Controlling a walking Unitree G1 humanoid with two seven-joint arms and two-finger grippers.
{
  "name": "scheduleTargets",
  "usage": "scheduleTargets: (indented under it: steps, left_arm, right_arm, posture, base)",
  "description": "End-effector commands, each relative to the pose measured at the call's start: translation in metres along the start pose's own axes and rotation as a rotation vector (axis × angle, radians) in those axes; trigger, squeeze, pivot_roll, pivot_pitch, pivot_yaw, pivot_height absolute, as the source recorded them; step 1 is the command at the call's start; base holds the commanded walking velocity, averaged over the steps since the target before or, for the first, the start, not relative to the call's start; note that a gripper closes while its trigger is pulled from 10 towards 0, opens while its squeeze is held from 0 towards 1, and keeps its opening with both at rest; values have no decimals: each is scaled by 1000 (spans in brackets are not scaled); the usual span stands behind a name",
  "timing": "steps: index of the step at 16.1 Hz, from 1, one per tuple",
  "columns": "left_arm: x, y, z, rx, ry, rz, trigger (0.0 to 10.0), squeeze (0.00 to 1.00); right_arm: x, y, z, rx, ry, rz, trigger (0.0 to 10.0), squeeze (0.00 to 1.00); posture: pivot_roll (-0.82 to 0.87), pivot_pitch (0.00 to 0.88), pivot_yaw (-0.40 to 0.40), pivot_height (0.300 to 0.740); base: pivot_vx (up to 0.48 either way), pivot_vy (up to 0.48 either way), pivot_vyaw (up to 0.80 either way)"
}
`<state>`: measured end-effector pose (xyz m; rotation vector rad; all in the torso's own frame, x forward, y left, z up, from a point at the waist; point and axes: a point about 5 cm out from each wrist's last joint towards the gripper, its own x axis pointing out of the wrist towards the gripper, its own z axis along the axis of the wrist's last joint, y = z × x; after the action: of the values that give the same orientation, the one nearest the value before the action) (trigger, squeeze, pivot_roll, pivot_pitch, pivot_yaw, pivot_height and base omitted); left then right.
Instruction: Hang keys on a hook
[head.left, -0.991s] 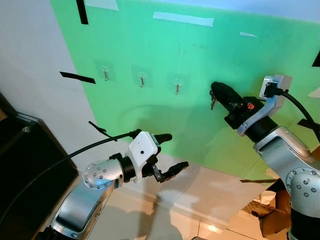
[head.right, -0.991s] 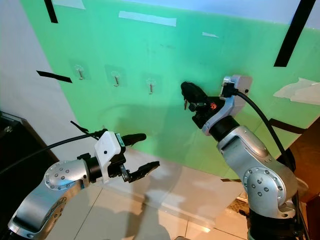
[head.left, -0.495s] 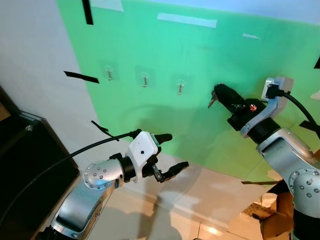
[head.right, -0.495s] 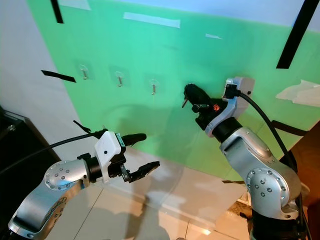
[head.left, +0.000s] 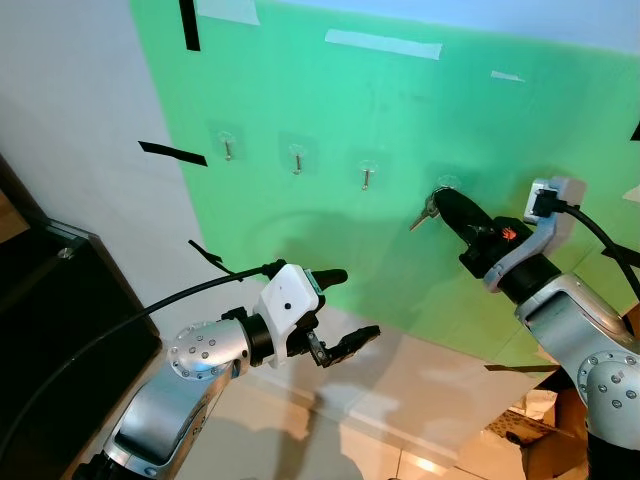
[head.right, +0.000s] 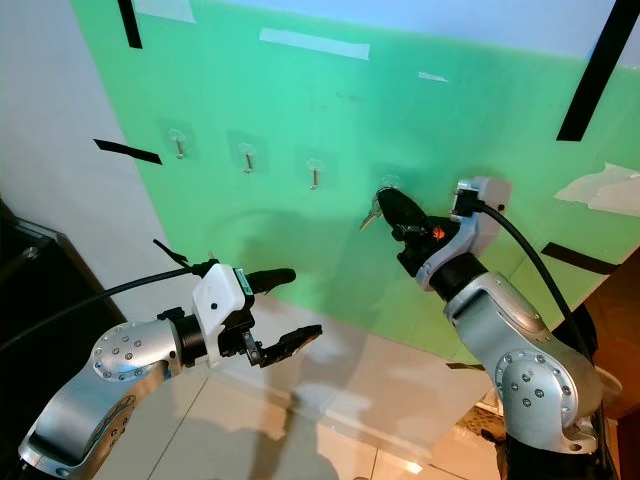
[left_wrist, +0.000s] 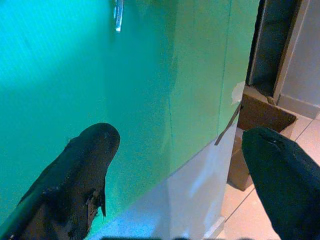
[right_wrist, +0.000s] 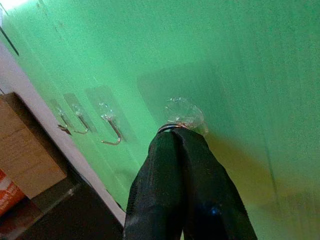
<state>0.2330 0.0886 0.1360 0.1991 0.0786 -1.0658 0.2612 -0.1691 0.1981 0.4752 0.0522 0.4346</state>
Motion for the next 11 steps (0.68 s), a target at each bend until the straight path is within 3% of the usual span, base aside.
scheduleTargets:
  steps: [1,6,9,11]
  left_arm:
    - [1,1,3,15,1,-7,10000,322]
    - [2,1,4,15,0,-7,10000,322]
    - [2,1,4,14,-1,-6,10000,322]
    - [2,1,4,12,-2,-5,10000,322]
  right_arm:
    - [-3,-2,3,23,-17,0,10000,0]
    - [-6,-18,-5,57,16,-118,10000,0]
    - [-9,-24,0,139,-33,-134,10000,0]
    - [-11,-24,2,247,-84,-111,10000,0]
  posture:
    - [-84,0,6,740]
    - [-84,0,4,740]
    - [-84,0,4,740]
    - [-85,0,4,740]
  base:
    - [0,0,0]
    - [0,0,0]
    - [0,0,0]
    - [0,0,0]
